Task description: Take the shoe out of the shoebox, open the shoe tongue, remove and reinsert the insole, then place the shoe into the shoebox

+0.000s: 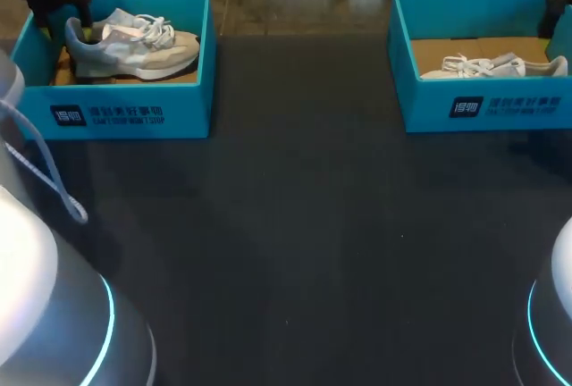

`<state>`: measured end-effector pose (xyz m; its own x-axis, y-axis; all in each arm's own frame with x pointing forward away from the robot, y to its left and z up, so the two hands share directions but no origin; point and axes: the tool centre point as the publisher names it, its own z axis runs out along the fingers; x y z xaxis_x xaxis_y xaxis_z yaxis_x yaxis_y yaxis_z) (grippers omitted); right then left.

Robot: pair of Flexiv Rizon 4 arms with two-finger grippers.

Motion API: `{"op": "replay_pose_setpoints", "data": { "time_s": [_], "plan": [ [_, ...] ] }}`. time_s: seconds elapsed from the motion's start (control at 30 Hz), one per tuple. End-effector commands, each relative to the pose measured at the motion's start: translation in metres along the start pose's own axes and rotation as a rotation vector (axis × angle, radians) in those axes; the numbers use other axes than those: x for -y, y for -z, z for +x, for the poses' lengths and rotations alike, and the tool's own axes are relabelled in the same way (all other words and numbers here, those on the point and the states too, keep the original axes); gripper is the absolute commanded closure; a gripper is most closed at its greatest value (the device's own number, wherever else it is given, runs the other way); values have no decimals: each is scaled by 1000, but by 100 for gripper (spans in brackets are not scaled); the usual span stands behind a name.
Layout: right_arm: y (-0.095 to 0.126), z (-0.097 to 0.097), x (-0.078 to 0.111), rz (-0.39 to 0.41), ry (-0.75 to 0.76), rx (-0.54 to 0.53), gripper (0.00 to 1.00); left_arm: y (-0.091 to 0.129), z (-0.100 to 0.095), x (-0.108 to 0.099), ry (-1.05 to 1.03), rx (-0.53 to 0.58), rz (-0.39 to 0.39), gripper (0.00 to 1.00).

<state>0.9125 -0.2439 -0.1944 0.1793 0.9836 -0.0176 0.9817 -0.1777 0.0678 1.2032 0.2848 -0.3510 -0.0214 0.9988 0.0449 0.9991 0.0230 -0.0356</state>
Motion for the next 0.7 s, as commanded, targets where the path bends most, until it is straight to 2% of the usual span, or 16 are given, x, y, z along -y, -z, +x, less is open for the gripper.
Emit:
{"op": "replay_pose_setpoints", "data": {
  "time_s": [0.03,0.17,0.4,0.53,0.7],
  "plan": [
    [0,0,0,0,-1,1,0,-11,2,-23,-1,10,87,15],
    [0,0,0,0,-1,1,0,-17,2,-27,0,18,100,25],
    [0,0,0,0,-1,1,0,-21,2,-28,-6,14,106,30],
    [0,0,0,0,-1,1,0,-23,3,-25,-11,12,112,39],
    [0,0,0,0,-1,1,0,-28,3,-23,-17,8,119,29]
  ]
}}
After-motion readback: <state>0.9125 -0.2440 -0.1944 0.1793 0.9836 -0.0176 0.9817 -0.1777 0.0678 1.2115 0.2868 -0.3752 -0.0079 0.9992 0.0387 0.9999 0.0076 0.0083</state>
